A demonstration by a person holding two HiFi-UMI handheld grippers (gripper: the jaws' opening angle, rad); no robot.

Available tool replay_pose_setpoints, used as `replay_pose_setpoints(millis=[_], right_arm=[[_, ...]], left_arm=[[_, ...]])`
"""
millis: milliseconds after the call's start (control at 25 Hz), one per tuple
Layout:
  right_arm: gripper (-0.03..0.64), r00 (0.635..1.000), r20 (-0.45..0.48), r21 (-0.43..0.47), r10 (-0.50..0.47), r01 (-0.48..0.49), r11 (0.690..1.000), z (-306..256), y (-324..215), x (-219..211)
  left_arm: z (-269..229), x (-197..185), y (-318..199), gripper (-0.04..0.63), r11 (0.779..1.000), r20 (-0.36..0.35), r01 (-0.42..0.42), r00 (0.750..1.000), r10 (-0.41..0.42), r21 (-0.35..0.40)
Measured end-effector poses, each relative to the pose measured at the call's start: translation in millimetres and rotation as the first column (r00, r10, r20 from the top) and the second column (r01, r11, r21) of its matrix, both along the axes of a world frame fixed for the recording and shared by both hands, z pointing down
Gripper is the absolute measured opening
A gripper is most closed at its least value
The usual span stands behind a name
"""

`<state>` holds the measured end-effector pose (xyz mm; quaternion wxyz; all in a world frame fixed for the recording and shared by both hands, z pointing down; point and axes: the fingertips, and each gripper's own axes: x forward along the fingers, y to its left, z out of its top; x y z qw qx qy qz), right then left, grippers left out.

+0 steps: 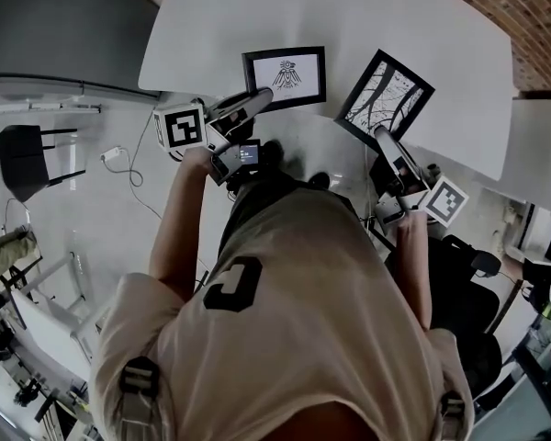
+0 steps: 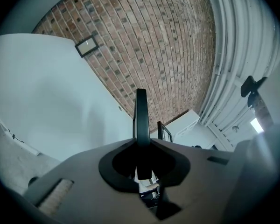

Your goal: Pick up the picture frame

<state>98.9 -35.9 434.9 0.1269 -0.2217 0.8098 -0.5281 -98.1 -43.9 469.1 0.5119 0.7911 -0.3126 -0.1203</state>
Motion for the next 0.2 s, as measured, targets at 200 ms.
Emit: replay_pose_setpoints(millis=[200], right_arm=[[0.029, 1.0, 0.0, -0.007, -0.018, 0.018, 1.0, 1, -13, -6]], left_arm=[[4, -4, -9, 0.035, 1.0, -0.001, 0.006, 1.0, -0.006, -0.016]])
